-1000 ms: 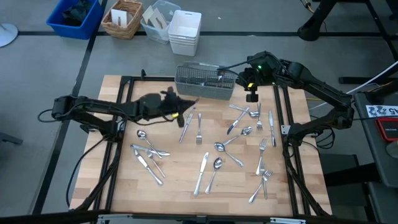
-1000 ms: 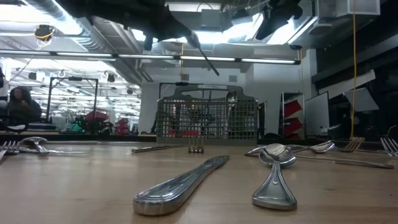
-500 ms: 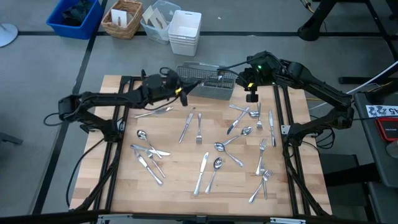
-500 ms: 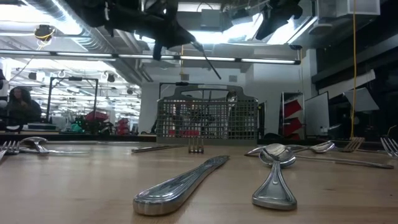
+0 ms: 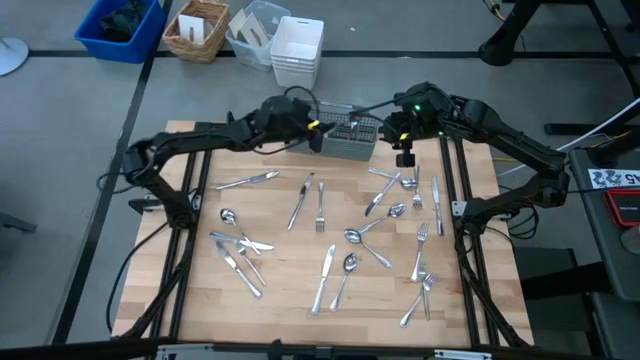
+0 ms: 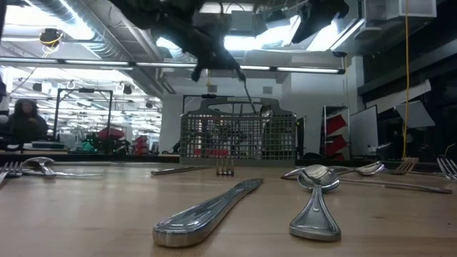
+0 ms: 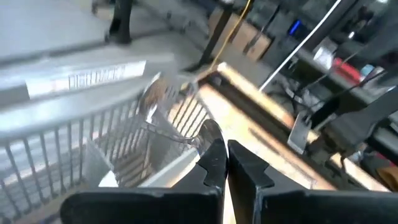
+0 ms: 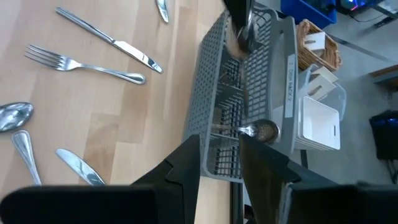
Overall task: Sort silverware
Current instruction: Put the spoon into the gray silverware organizer
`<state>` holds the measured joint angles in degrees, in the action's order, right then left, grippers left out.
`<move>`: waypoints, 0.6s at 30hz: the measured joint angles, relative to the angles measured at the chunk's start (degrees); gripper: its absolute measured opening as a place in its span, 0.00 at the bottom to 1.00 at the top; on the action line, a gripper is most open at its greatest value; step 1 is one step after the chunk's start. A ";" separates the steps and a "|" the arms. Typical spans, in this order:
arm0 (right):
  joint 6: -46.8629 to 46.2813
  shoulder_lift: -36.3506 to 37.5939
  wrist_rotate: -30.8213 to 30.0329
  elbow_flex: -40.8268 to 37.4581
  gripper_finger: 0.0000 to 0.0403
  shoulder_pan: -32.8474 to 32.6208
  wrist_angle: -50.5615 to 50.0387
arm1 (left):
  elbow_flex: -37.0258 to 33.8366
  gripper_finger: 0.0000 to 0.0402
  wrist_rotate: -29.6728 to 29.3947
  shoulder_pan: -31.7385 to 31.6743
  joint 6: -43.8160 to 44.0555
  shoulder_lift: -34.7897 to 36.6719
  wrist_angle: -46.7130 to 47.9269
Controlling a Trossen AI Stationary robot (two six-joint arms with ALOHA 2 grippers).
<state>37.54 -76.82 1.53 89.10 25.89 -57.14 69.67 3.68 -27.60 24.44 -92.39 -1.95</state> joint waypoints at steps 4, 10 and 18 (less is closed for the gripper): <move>0.00 0.00 1.10 0.00 0.28 0.00 0.00 | 3.36 0.00 5.45 -1.27 3.32 -5.49 3.34; 0.00 0.00 1.10 0.00 0.28 -0.02 0.00 | 4.94 0.00 6.47 -2.55 5.42 -9.68 2.72; 0.00 0.00 1.10 0.00 0.28 0.00 -0.02 | 4.92 0.01 6.21 -3.62 5.09 -9.95 2.11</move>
<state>37.54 -76.82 2.63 89.10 25.89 -57.17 74.59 9.89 -31.22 29.53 -102.35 0.16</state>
